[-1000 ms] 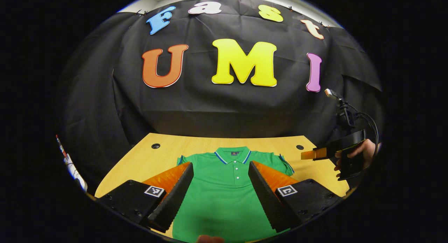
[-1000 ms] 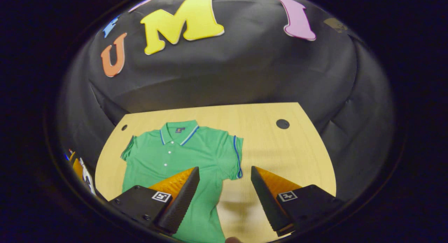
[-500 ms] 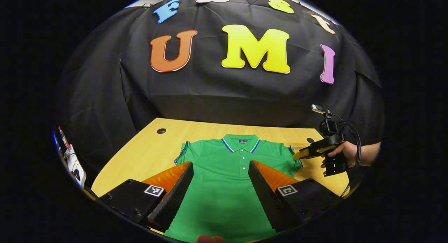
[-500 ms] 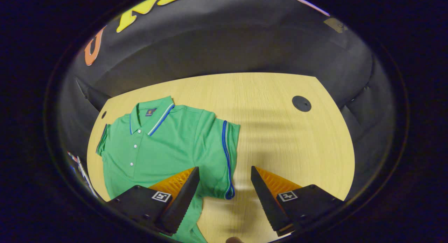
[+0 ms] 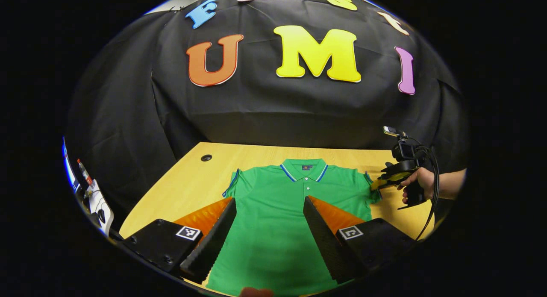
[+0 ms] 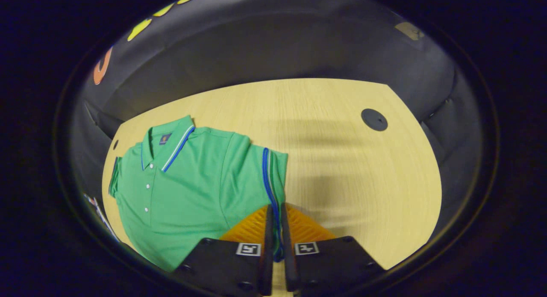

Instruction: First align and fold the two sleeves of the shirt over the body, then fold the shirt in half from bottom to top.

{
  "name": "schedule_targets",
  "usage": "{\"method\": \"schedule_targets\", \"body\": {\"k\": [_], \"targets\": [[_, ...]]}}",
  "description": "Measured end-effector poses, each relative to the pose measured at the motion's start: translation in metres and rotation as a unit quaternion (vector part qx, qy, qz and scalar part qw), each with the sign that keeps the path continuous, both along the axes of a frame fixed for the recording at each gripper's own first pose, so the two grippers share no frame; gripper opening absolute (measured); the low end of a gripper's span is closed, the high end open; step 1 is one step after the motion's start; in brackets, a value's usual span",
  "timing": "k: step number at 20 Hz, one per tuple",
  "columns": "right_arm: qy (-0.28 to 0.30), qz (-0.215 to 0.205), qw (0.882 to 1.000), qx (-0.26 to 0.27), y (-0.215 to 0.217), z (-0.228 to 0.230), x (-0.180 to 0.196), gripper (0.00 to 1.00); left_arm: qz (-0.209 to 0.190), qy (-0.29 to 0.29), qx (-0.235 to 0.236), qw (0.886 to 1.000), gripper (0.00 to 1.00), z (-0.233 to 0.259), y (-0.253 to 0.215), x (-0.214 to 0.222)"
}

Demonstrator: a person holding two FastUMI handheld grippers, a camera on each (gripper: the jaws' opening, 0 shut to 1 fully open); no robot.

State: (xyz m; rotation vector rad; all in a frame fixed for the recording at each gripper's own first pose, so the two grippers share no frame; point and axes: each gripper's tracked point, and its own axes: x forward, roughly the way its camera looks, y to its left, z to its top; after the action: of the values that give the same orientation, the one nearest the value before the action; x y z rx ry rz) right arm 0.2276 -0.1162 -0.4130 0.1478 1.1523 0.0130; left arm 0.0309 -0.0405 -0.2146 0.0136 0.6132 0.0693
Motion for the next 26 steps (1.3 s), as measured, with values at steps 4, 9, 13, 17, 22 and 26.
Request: {"method": "schedule_targets", "body": {"k": [4, 9, 13, 17, 22, 26], "targets": [[0.001, -0.008, 1.000, 0.027, 0.003, 0.007, -0.002, 0.08, -0.001, 0.001, -0.005, 1.000, 1.00, -0.002, -0.002, 0.000], [-0.056, -0.013, 0.998, 0.035, 0.013, 0.050, 0.011, 0.08, 0.002, 0.001, -0.014, 1.000, 1.00, -0.003, 0.003, 0.000], [-0.076, -0.002, 0.996, 0.054, 0.053, 0.079, 0.009, 0.08, 0.007, -0.006, -0.022, 1.000, 1.00, 0.001, 0.013, -0.003], [-0.091, 0.005, 0.993, 0.074, 0.104, 0.098, 0.008, 0.05, 0.008, -0.013, -0.022, 1.000, 1.00, 0.005, 0.032, -0.011], [-0.087, 0.025, 0.993, 0.077, 0.169, 0.089, 0.005, 0.05, 0.032, -0.010, -0.019, 0.999, 1.00, 0.009, 0.082, -0.031], [-0.073, 0.045, 0.995, 0.060, 0.204, 0.065, 0.003, 0.04, 0.058, 0.002, -0.015, 0.998, 1.00, 0.002, 0.123, -0.044]]}}
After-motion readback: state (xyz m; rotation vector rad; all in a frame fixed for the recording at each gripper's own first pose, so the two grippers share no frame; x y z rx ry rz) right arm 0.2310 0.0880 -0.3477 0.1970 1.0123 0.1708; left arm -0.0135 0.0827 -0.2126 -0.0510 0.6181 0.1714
